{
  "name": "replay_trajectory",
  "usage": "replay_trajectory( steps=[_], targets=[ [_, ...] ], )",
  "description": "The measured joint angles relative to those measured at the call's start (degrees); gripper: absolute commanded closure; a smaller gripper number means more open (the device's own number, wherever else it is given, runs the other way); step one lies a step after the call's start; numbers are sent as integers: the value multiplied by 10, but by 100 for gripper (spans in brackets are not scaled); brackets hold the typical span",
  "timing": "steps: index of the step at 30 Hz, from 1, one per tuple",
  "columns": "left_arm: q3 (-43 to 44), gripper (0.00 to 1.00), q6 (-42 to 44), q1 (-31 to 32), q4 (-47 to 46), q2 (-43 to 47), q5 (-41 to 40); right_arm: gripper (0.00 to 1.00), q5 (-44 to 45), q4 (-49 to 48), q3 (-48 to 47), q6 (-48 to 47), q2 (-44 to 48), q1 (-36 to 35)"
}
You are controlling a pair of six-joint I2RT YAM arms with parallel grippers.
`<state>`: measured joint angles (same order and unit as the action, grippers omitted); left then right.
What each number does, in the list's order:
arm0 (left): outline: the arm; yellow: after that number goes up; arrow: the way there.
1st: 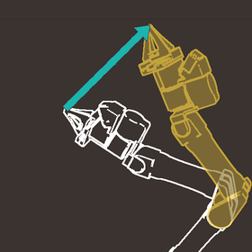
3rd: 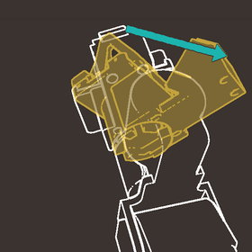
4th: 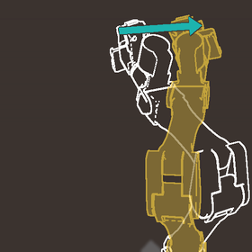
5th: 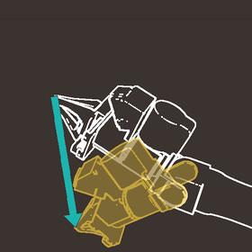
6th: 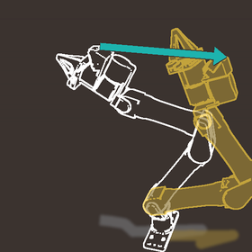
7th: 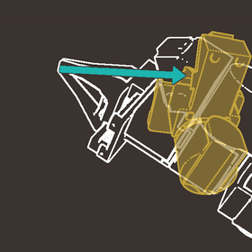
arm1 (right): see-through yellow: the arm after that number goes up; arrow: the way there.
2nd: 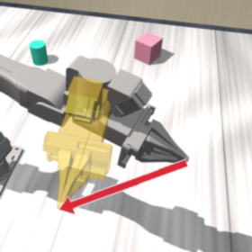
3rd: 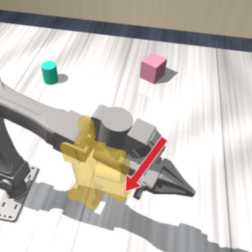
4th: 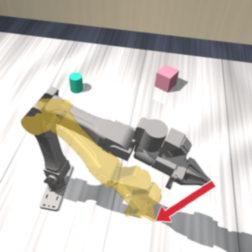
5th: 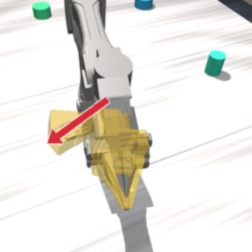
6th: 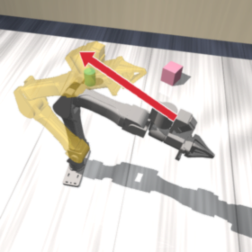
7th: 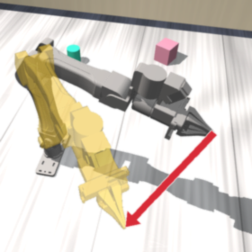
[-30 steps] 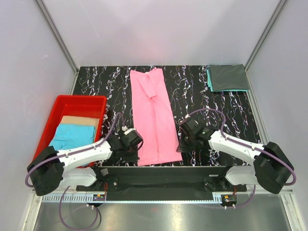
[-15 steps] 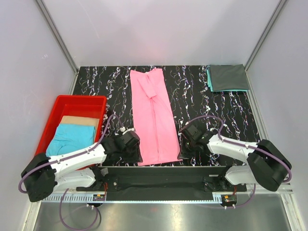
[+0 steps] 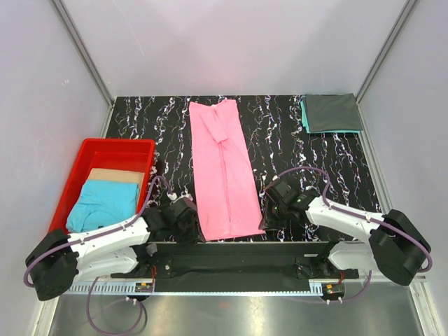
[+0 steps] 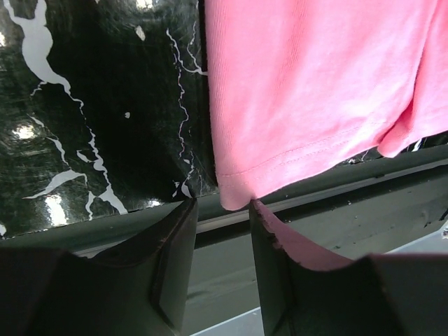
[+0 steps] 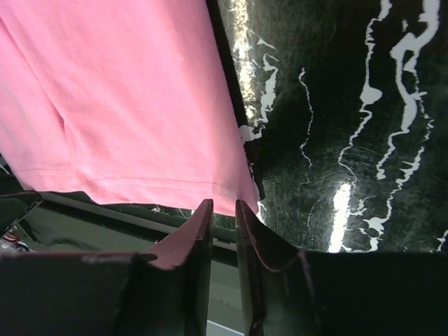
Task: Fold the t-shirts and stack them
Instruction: Fold the tshirt
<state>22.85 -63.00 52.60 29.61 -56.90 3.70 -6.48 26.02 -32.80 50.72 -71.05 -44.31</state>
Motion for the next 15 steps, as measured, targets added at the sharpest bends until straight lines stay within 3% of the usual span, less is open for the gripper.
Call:
replay_trajectory(
  steps=[7,15],
  targets=[
    [-6,55,-4,-3,-6,14,1,68,12,22,-4,-2,-1,0],
    [-8,51,-7,-18,8,35,-6,69,15,19,-2,-4,-23,0]
  ],
)
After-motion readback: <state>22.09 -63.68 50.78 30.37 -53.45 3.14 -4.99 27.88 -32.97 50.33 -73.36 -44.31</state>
